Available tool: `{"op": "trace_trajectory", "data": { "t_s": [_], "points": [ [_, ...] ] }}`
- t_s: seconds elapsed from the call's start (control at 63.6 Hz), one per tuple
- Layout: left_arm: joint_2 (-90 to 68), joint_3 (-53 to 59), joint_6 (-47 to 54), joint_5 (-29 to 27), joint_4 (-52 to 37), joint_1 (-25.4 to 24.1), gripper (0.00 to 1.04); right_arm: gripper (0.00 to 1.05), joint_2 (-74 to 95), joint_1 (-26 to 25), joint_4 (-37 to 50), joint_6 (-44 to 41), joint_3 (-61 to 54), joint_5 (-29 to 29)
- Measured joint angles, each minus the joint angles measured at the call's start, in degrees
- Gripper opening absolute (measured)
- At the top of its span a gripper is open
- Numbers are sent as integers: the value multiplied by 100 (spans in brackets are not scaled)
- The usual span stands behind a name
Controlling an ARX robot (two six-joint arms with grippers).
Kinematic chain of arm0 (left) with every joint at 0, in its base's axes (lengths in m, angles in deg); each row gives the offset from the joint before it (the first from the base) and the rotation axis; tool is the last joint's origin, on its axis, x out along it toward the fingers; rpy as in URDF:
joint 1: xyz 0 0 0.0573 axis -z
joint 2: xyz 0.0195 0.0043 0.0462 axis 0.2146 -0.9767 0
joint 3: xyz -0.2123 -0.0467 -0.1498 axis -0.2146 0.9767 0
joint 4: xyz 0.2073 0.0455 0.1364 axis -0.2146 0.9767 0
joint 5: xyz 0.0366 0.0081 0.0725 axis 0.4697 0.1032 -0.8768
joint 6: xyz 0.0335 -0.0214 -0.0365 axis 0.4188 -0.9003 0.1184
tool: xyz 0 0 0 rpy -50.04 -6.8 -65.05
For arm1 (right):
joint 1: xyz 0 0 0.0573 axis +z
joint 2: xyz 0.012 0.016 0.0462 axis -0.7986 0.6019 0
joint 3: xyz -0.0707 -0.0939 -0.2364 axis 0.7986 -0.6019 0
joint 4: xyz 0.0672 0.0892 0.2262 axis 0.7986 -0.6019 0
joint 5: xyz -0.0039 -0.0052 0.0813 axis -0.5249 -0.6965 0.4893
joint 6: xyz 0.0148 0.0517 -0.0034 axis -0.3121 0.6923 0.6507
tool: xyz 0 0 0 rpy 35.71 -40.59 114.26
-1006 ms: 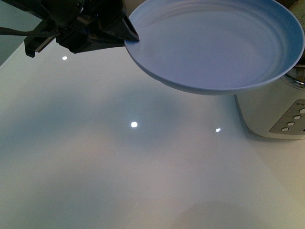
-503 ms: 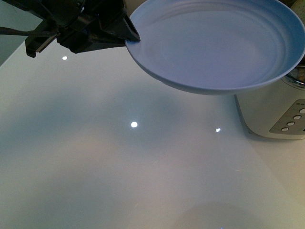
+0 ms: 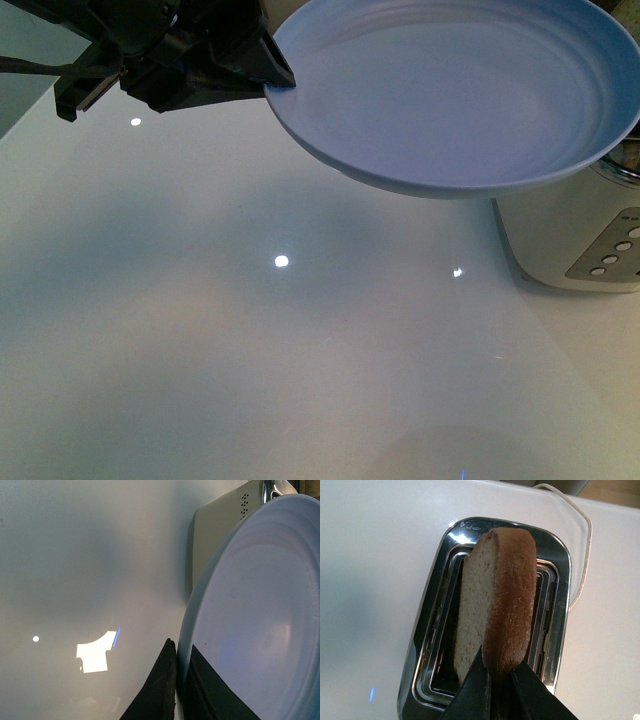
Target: Left arm holds plate, right arm toasts bread
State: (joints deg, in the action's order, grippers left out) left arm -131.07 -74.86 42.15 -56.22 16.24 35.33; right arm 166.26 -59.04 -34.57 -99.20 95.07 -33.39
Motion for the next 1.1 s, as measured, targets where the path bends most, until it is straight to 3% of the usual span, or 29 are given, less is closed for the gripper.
{"op": "trace_trajectory", "data": {
  "t_s": [0.692, 1.101],
  "points": [
    [0, 0, -9, 0, -11, 28, 3, 3, -4, -184, -319, -63, -17, 129],
    [0, 0, -9, -2, -11, 35, 3, 3, -4, -42, 15, -61, -391, 179]
  ]
}}
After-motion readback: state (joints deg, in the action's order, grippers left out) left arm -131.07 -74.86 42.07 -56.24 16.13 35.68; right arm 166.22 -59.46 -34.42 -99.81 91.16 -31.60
